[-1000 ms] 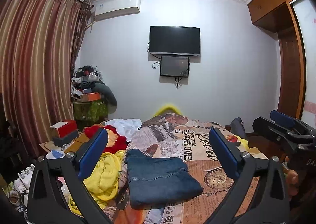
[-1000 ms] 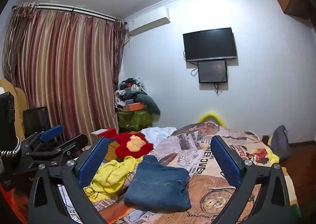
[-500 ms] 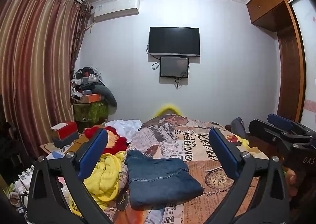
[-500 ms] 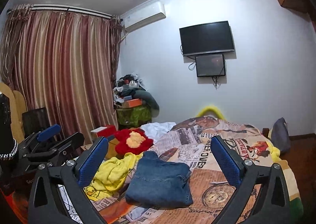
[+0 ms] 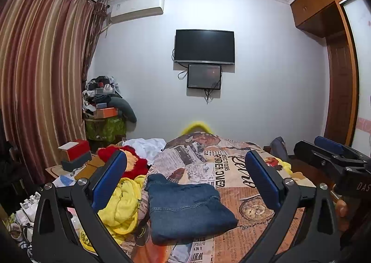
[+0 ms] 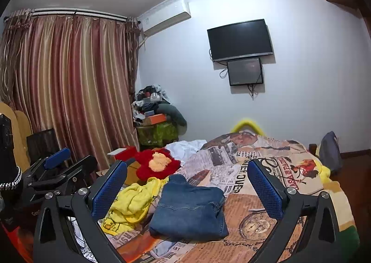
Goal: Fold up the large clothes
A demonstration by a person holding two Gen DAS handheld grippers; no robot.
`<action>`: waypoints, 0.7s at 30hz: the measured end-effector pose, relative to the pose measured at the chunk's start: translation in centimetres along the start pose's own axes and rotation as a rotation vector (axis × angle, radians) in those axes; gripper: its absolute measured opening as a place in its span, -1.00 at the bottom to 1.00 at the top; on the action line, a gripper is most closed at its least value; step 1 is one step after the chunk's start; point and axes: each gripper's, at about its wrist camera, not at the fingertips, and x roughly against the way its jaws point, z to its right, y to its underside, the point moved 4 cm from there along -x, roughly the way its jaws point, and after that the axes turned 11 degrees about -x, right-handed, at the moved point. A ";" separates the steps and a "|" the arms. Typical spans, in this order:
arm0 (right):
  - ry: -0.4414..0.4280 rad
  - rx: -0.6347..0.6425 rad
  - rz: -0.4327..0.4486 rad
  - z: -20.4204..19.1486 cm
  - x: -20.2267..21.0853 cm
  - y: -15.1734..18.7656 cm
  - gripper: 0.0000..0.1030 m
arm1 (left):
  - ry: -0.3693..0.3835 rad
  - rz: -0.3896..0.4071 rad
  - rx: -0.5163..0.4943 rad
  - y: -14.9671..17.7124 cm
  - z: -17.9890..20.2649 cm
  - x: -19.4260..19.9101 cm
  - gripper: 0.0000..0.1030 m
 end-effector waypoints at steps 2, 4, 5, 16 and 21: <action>0.001 0.001 -0.001 0.1 0.0 0.0 1.00 | 0.002 -0.002 -0.001 0.1 0.1 0.0 0.99; 0.003 -0.003 -0.001 0.1 0.0 0.0 1.00 | 0.006 -0.003 0.000 0.1 0.0 -0.1 0.99; 0.004 -0.004 -0.001 0.1 0.0 0.0 1.00 | 0.010 -0.003 0.002 0.0 0.0 -0.1 0.99; 0.017 -0.012 0.003 -0.2 -0.2 0.0 1.00 | 0.042 -0.002 0.002 0.1 0.4 -0.1 0.99; 0.019 -0.012 0.005 -0.2 -0.2 -0.1 1.00 | 0.050 0.001 0.005 0.2 0.4 0.0 0.99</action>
